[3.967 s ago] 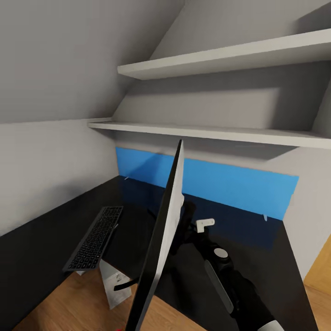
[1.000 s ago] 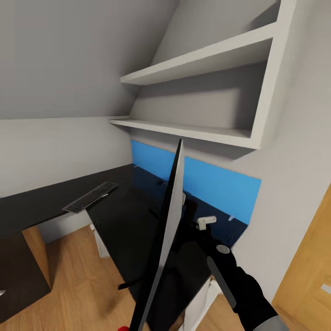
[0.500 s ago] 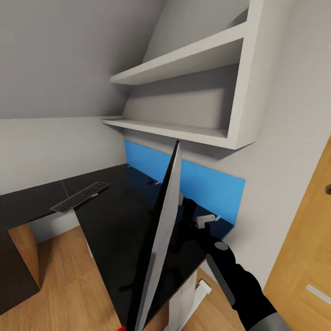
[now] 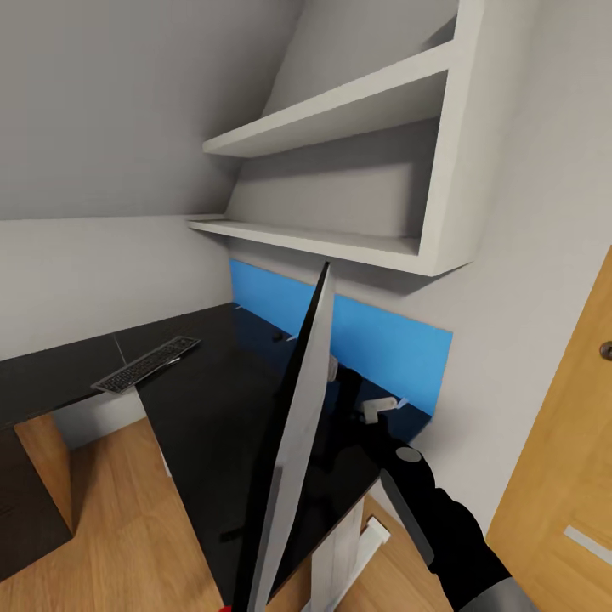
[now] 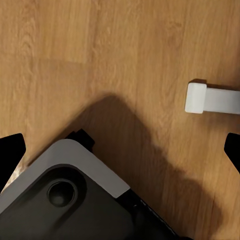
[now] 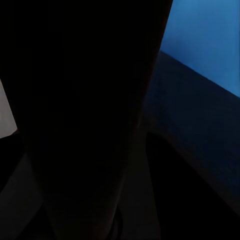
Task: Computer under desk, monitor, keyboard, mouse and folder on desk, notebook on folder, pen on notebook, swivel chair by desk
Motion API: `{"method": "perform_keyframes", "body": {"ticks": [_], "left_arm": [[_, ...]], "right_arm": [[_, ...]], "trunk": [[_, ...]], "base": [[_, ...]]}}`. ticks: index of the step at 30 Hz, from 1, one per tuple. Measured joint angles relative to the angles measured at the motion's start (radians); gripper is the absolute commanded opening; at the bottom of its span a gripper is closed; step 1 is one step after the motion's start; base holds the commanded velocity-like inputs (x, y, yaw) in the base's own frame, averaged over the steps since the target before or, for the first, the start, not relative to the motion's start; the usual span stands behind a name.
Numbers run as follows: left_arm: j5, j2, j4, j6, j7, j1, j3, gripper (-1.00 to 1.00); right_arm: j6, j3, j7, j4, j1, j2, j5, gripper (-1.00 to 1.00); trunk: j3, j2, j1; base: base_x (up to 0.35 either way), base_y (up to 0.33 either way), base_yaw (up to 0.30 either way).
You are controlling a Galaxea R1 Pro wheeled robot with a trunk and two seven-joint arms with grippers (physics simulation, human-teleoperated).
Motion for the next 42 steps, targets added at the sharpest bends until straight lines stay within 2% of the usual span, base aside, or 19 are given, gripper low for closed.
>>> {"method": "perform_keyframes", "body": {"ticks": [7,24,28,31,39,42], "left_arm": [[0.000,0.002,0.000,0.000,0.000,0.000,0.000,1.00],[0.000,0.006,0.007,0.000,0.000,0.000,0.000,1.00],[0.000,0.006,0.007,0.000,0.000,0.000,-0.001,1.00],[0.001,0.006,0.008,0.000,0.000,0.000,-0.001,1.00],[0.001,0.006,0.006,0.000,-0.001,0.000,-0.001,1.00],[0.002,0.007,0.006,0.000,-0.001,0.000,-0.001,1.00]], "right_arm": [[0.002,-0.005,0.000,0.005,-0.001,0.000,-0.001,-1.00],[0.002,-0.006,0.007,0.014,-0.004,-0.001,-0.002,-1.00],[-0.002,-0.004,0.061,0.020,-0.034,-0.002,-0.008,-1.00],[-0.006,-0.004,0.111,0.077,-0.086,-0.004,-0.005,-1.00],[-0.019,-0.005,0.152,0.196,-0.191,-0.028,0.042,-1.00],[-0.020,-0.003,0.176,0.212,-0.217,-0.033,0.036,-1.00]], "trunk": [[0.000,0.000,0.000],[0.002,0.000,0.000],[0.004,0.000,0.000],[0.005,0.000,0.000],[0.011,0.000,0.000],[0.014,0.000,0.000]], "base": [[0.000,0.000,0.146],[0.000,0.000,0.268],[0.000,0.000,0.276],[0.000,0.000,0.270],[0.000,0.000,0.259],[0.000,0.000,0.252]]}}
